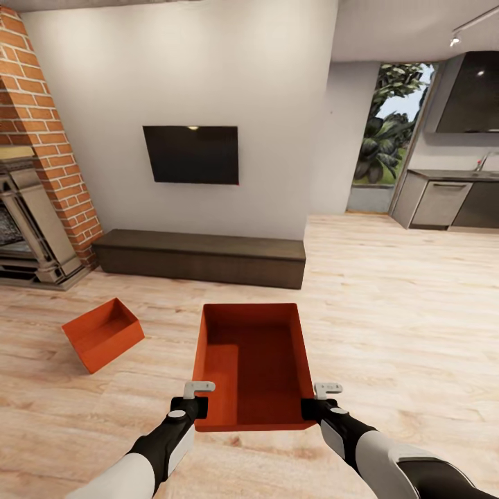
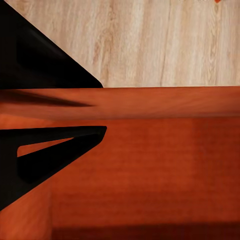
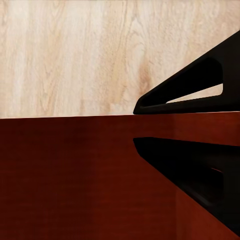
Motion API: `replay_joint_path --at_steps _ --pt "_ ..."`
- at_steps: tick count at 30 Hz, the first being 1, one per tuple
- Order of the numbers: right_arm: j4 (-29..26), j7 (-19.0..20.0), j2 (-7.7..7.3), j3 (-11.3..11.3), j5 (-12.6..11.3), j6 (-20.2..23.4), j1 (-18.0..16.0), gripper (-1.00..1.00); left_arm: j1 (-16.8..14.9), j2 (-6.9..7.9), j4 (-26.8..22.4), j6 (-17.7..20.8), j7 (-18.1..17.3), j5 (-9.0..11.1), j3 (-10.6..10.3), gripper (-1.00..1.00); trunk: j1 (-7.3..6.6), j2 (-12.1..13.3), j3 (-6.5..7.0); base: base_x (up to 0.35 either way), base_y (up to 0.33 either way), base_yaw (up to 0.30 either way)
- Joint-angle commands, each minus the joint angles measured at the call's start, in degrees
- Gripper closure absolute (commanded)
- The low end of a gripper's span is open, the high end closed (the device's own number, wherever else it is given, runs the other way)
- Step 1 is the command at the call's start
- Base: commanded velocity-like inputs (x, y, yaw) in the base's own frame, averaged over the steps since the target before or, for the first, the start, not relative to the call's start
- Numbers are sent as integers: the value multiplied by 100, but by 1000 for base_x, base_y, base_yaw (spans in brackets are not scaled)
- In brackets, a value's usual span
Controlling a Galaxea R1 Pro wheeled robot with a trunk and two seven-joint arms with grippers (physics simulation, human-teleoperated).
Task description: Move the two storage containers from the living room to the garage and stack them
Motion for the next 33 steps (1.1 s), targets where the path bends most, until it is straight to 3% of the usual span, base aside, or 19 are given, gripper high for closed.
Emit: replay_joint_path --at_steps 1,33 --pt "19 6 4 -110 -4 -17 -3 100 -6 8 -28 32 91 -95 87 100 3 -12 -2 0 0 0" --pt "19 6 4 -110 -2 -13 -3 100 -6 6 -29 32 99 -95 87 100 3 -12 293 0 0 0"
